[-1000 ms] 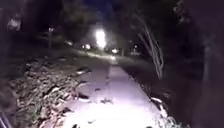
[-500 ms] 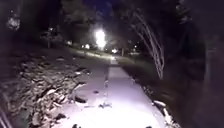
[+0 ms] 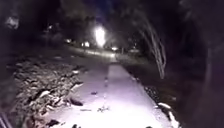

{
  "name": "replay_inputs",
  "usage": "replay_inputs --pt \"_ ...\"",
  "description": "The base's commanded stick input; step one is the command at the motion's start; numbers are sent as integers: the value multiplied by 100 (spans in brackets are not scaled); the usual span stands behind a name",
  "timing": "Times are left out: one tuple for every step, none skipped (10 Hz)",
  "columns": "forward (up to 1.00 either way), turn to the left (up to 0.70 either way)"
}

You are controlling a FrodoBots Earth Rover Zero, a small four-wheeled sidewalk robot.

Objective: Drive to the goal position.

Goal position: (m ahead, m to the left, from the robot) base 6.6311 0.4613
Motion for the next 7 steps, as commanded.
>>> replay_inputs --pt "30 0" --pt "30 0" --pt "30 0" --pt "30 0" --pt "30 0" --pt "30 0" --pt "30 0"
